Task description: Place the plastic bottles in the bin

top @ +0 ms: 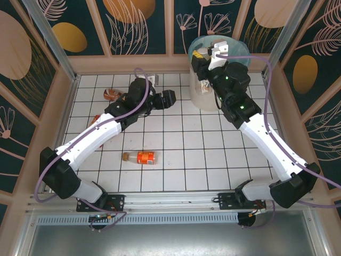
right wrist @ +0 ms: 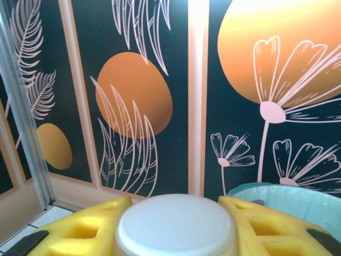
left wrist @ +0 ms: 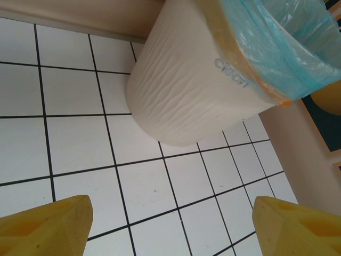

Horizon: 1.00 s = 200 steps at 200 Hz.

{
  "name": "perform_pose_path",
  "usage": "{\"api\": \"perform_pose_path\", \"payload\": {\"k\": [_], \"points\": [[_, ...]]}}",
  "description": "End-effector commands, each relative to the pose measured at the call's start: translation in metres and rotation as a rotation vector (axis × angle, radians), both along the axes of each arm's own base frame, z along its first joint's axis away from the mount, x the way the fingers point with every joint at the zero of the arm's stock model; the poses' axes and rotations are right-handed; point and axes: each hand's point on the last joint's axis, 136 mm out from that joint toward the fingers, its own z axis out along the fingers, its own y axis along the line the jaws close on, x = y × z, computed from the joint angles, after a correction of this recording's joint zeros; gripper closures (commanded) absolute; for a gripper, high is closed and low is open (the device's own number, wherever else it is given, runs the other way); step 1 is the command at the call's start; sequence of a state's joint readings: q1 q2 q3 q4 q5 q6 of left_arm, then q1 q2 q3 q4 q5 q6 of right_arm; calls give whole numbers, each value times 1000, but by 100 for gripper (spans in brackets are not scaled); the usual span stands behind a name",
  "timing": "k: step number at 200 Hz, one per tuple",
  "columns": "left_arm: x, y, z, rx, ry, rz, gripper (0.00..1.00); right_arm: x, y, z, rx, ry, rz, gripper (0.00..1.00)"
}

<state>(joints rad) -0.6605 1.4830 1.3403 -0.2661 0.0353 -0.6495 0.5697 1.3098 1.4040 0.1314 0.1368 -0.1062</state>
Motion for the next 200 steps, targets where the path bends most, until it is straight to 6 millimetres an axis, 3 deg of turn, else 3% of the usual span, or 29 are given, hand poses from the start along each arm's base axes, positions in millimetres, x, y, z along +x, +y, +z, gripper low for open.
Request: {"api": "perform_pose_path", "payload": {"k": [1, 62, 67, 97, 120, 160, 200], "points": [[3, -11, 16, -34, -18, -26, 21, -10, -3, 22, 26, -47, 23, 74], [10, -26, 38, -52, -63, -91, 21, 5, -10, 42, 1, -92, -48, 75], [9, -28, 40, -53, -68, -100, 21, 13, -23, 44, 0, -104, -93, 75], [10, -34, 52, -48, -137, -148, 21, 39, -45, 47, -3, -138, -217, 78], [11, -31, 50, -15, -213, -162, 21, 59, -53, 49, -14, -127, -285, 78], [6, -34, 43, 0, -255, -204, 21, 91, -58, 40, -56, -93, -369, 78], [0, -27, 41, 22, -298, -214, 21, 124, -74, 16, -117, -70, -509, 75]]}}
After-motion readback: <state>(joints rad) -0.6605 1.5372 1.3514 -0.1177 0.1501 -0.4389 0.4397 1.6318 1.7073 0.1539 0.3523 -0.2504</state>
